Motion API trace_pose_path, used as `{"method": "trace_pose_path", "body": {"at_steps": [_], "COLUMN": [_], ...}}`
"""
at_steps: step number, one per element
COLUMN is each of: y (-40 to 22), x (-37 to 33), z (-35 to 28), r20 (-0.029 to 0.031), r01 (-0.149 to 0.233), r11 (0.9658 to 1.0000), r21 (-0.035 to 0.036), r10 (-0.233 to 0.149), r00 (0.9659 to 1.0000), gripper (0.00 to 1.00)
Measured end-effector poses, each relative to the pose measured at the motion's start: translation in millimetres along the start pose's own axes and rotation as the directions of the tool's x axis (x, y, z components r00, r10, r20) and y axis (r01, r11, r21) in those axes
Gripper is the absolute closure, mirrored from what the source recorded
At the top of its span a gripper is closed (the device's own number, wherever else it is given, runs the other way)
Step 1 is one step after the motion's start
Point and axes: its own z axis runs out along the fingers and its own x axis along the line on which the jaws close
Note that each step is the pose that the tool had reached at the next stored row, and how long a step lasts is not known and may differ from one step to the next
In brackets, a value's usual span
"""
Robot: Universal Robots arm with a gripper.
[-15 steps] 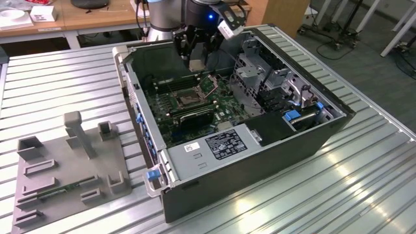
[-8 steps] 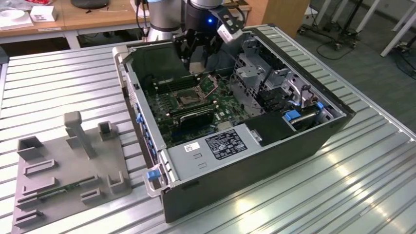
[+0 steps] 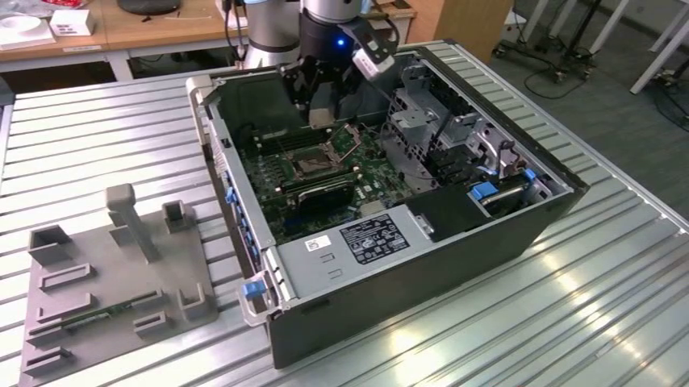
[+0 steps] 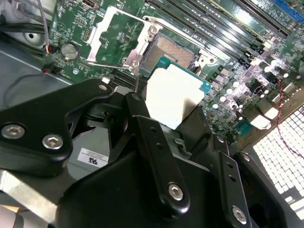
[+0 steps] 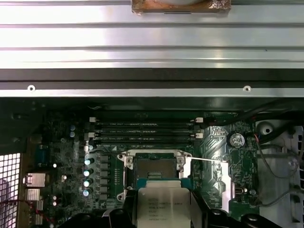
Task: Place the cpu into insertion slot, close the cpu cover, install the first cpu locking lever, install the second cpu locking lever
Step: 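Place the cpu into insertion slot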
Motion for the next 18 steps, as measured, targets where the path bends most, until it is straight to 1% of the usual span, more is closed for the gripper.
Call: {"method": "trace_pose_path", "body": {"at_steps": [2,3,4,12,15,16,18], "y": [-0.2,-0.3,-0.3,-0.4,-0.4,-0.4,-0.4], "x": [2.9,3.5,3.5,3.5,3.6,3.6,3.6], "z": [2.1,3.1,3.3,3.5,3.9,4.1,4.6], "r20": [0.0052,0.0089,0.0099,0.0103,0.0126,0.0140,0.0171], "r01": [0.001,0.003,0.003,-0.001,-0.025,-0.042,-0.077], "r11": [1.0000,1.0000,1.0000,1.0000,0.9997,0.9991,0.9970], "r21": [0.0000,-0.0001,0.0001,0.0001,0.0001,0.0002,0.0001], "r10": [-0.001,-0.003,-0.003,0.001,0.025,0.042,0.077], "r00": [1.0000,1.0000,0.9999,0.9999,0.9996,0.9990,0.9969], "gripper": [0.46,0.46,0.46,0.46,0.46,0.46,0.46]}}
